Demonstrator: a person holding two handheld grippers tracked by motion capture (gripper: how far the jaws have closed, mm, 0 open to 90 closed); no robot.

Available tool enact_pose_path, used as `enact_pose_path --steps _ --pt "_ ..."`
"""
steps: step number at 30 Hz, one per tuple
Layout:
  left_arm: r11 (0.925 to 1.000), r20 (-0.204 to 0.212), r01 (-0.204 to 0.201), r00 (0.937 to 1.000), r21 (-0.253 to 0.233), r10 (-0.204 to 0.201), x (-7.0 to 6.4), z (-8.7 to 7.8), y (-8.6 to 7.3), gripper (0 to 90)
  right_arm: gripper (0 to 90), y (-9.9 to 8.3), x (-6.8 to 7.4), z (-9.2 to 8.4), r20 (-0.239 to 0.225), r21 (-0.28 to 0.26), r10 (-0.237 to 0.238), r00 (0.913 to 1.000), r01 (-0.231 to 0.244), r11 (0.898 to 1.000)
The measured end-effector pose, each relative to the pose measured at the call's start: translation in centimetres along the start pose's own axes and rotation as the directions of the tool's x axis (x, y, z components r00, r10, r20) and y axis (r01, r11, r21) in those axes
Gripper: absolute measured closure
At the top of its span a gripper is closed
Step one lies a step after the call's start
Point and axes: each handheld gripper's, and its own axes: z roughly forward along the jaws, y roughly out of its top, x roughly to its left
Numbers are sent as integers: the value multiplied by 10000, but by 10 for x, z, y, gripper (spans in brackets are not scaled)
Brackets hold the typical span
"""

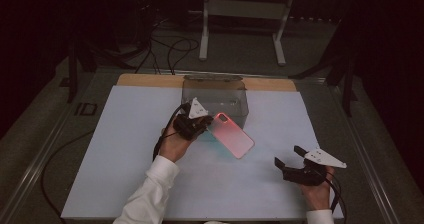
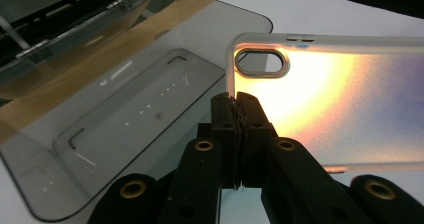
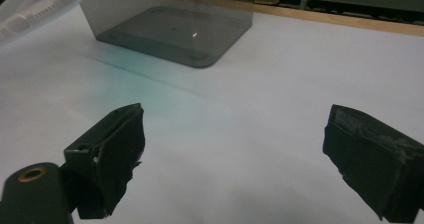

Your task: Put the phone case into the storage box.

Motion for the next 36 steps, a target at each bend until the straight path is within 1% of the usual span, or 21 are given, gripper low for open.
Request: enact_pose_path --steps 3,5,6,8,9,10,12,15,18,20,22,23,26,28,29,30,33,36 --pt "10000 -75 -21 10000 -81 20 2 -5 0 887 97 1 0 1 -141 -17 245 9996 -245 9997" --pt "9999 -100 14 9999 -167 -15 3 -7 -1 887 97 1 -1 2 -196 -16 321 9993 -322 9995" --pt "9997 -117 15 9999 -239 -18 4 -8 -1 887 97 2 -1 3 -339 -25 510 9981 -511 9987" --pt "9996 -148 -63 9999 -287 59 5 -10 -1 887 97 4 -1 3 -484 -96 675 9965 -680 9976" --pt "9995 -180 -140 9997 -299 134 6 -12 -1 887 97 5 -1 4 -525 -104 625 9967 -631 9980" --pt "9993 -215 -116 9997 -342 109 6 -13 -2 887 97 6 0 4 -585 -131 673 9960 -682 9976" --pt "9991 -269 -192 9995 -366 183 7 -16 -2 887 97 9 2 5 -681 -97 643 9956 -651 9978" --pt "9988 -388 -251 9990 -416 235 11 -20 -2 887 97 13 5 8 -963 -150 681 9930 -699 9974" --pt "9985 -480 -281 9985 -479 258 14 -24 -2 887 93 17 9 11 -1114 -86 449 9928 -462 9989" --pt "9984 -533 -338 9981 -447 314 15 -26 -2 887 93 21 11 13 -1267 -82 476 9908 -490 9988" --pt "9983 -606 -419 9974 -405 394 16 -28 -2 887 93 25 12 15 -1501 -32 642 9866 -654 9979" --pt "9982 -632 -402 9973 -455 373 16 -29 -2 888 93 27 12 16 -1547 12 686 9856 -693 9976" --pt "9977 -727 -518 9962 -443 485 18 -34 -2 887 93 33 13 19 -1727 16 767 9820 -776 9970" --pt "9971 -742 -552 9959 -531 512 19 -36 -3 888 93 37 14 20 -1852 7 792 9795 -804 9968" --pt "9971 -742 -552 9959 -531 512 19 -36 -3 888 93 37 14 20 -1852 7 792 9795 -804 9968" --pt "9963 -767 -642 9953 -572 597 20 -39 -3 888 93 39 14 21 -1920 5 771 9784 -785 9969" --pt "9953 -806 -740 9944 -620 690 21 -42 -4 887 93 46 18 24 -2230 54 710 9722 -716 9974" --pt "9943 -830 -856 9933 -639 802 22 -45 -3 887 93 51 22 27 -2392 101 586 9692 -579 9983"
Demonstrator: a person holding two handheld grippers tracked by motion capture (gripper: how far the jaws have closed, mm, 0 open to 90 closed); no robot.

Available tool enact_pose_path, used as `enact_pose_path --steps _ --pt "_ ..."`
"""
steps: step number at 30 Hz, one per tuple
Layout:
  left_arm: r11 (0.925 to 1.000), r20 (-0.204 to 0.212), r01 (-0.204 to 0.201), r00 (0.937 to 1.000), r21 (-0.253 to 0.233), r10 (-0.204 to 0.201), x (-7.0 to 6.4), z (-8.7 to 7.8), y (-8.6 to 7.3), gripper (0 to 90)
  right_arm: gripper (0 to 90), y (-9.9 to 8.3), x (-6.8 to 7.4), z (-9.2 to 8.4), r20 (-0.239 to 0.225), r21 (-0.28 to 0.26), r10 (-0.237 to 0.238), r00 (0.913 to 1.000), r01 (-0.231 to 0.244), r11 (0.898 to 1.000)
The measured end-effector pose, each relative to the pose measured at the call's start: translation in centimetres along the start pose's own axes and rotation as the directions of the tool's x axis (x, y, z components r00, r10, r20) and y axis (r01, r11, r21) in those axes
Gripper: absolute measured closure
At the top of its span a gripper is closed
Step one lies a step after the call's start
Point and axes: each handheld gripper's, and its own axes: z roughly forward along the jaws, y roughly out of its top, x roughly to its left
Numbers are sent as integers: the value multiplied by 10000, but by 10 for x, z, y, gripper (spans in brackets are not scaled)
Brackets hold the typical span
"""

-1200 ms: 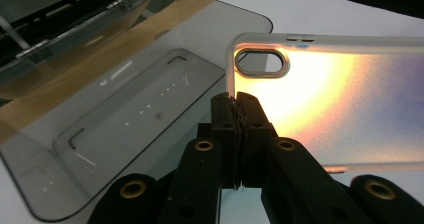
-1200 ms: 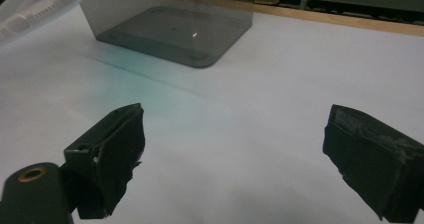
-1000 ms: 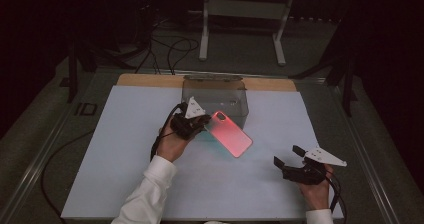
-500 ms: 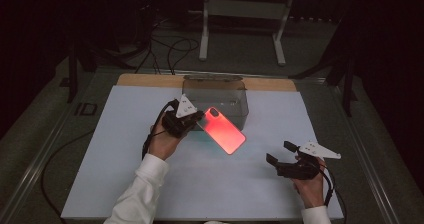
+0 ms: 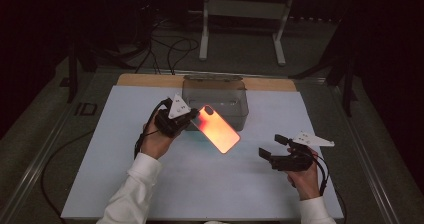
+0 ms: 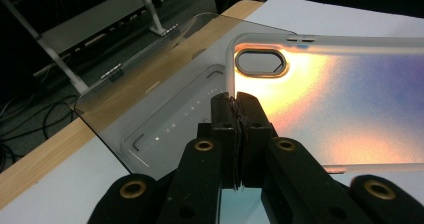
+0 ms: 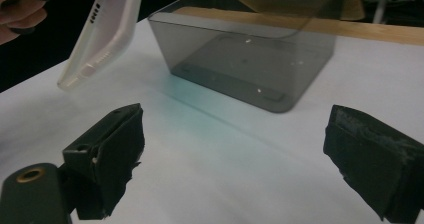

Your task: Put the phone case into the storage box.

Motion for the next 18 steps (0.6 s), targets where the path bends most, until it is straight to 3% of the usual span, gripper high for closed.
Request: enact_pose_path --steps 9,18 --pt "9994 -14 -253 9997 -223 253 3 -8 1 887 93 25 9 8 -441 150 -492 9978 500 9986" --pt "9987 -24 -400 9992 -311 399 5 -11 -2 887 93 51 18 19 -987 325 -672 9928 707 9970"
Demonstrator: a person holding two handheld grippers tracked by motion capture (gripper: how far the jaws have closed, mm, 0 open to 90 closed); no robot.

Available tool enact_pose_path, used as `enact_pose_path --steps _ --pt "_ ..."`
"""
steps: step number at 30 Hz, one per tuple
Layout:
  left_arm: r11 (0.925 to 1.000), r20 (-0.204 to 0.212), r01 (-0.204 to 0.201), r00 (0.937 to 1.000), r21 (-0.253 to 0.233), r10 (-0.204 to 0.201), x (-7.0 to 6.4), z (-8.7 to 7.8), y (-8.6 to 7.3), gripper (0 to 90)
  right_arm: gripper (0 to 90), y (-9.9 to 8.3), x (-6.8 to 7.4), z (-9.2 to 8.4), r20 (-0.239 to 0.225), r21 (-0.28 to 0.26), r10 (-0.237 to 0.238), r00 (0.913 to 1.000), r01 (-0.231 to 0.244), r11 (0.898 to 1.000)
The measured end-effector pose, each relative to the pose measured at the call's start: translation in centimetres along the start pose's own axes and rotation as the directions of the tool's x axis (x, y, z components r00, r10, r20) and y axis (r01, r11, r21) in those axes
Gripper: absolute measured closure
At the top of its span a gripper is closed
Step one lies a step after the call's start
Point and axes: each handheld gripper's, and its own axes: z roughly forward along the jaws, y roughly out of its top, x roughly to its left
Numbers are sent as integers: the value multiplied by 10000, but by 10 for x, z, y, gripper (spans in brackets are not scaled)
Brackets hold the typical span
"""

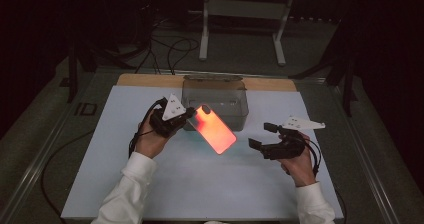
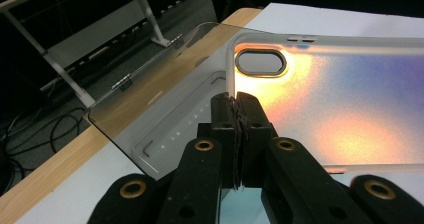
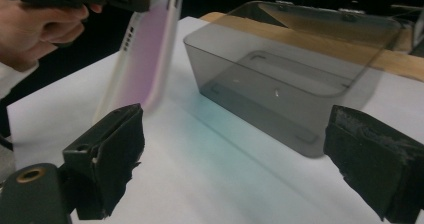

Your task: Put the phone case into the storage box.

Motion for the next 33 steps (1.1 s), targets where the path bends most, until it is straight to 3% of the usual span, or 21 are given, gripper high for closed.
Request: enact_pose_path --steps 14,33 --pt "9998 74 -205 9998 23 204 -3 -1 -3 887 93 28 16 28 -1002 639 -179 9948 244 9977" --pt "9970 333 -766 9965 -104 770 -12 -10 -9 887 152 40 30 52 -1785 1690 -130 9839 436 9846"
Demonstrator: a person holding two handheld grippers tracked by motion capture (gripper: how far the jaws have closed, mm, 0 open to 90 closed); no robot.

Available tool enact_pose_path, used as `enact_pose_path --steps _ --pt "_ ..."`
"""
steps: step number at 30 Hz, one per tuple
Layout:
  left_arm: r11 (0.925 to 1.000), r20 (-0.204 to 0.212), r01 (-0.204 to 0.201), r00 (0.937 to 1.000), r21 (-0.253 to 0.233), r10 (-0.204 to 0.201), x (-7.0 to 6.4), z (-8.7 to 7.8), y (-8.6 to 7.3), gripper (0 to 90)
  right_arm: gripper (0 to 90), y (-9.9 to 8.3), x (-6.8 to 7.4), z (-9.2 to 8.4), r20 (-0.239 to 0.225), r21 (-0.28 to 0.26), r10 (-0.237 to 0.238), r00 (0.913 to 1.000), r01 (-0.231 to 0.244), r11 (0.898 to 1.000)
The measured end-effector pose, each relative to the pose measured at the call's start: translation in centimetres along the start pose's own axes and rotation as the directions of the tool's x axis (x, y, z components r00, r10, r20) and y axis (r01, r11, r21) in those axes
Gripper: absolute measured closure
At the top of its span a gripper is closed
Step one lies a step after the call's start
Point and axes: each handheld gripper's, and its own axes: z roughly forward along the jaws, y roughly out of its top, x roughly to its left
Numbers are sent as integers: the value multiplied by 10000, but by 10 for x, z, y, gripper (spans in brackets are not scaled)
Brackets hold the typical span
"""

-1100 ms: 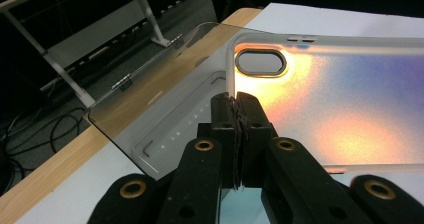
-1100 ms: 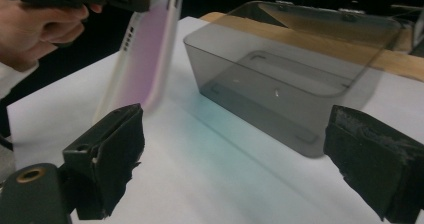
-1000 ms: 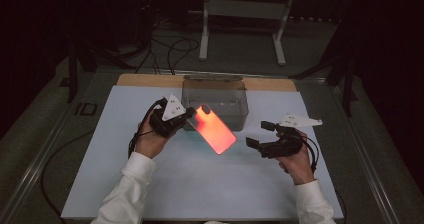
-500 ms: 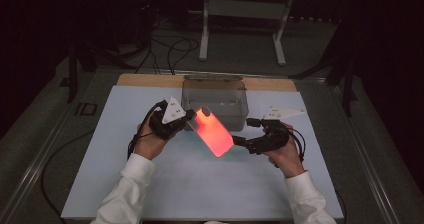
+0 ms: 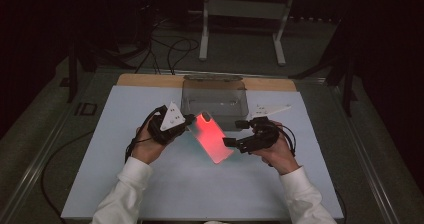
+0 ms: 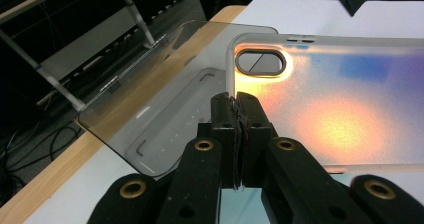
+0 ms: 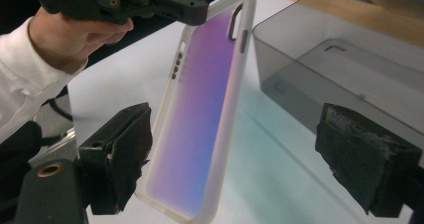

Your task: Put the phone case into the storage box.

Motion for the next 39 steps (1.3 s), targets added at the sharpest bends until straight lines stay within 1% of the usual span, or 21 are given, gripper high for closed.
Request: enact_pose_path --steps 2,5,7,9,11,13,16,20,21,24,27,28,31,32,33,36,38,39 --pt "9999 45 -103 9999 -41 103 -1 -1 0 886 163 2 1 3 24 129 -32 10000 31 9999" --pt "9998 99 -153 9998 -120 155 -4 -1 0 886 197 4 1 7 -29 301 16 10000 -15 9995" --pt "9995 120 -296 9995 -147 297 -5 -2 0 886 255 5 -1 10 -114 500 25 9999 -19 9987" --pt "9992 146 -343 9993 -219 346 -6 -3 0 886 320 5 -1 12 -230 639 95 9997 -80 9979" --pt "9989 177 -386 9991 -258 391 -7 -4 0 886 367 5 -2 15 -419 761 321 9986 -289 9967" --pt "9987 174 -394 9990 -323 400 -8 -4 0 886 422 6 -3 18 -645 853 571 9963 -515 9950" --pt "9982 169 -452 9988 -391 459 -8 -5 -1 886 514 6 -4 20 -829 1019 799 9934 -713 9922" --pt "9976 175 -476 9987 -507 485 -9 -5 -2 885 544 6 -6 23 -889 1121 1111 9898 -1009 9886" --pt "9974 180 -497 9986 -526 507 -9 -4 -2 885 564 6 -6 23 -965 1153 1202 9881 -1089 9874" --pt "9968 206 -570 9981 -561 583 -10 -4 -1 886 641 5 -7 25 -1270 1280 1296 9834 -1133 9853" --pt "9965 214 -595 9979 -579 608 -11 -2 -1 885 729 5 -7 25 -1462 1289 1418 9790 -1232 9840" --pt "9963 223 -608 9978 -605 623 -12 -2 -1 885 743 5 -7 25 -1540 1309 1480 9769 -1283 9831" --pt "9962 234 -648 9975 -587 663 -12 -1 -1 884 768 4 -8 25 -1526 1363 1628 9748 -1424 9804" --pt "9957 250 -709 9971 -599 725 -13 -1 -1 885 772 3 -10 25 -1582 1406 1786 9711 -1569 9776" --pt "9956 256 -719 9970 -609 735 -13 0 -1 884 777 3 -11 25 -1630 1407 1845 9692 -1623 9767" --pt "9955 253 -707 9970 -630 724 -13 0 -1 883 783 2 -11 26 -1674 1435 1922 9670 -1689 9751" --pt "9954 192 -737 9970 -613 750 -14 3 -1 881 782 1 -12 27 -1787 1681 2089 9615 -1793 9693" --pt "9955 187 -732 9971 -605 744 -14 4 -1 881 780 1 -12 28 -1810 1741 2103 9607 -1791 9683"
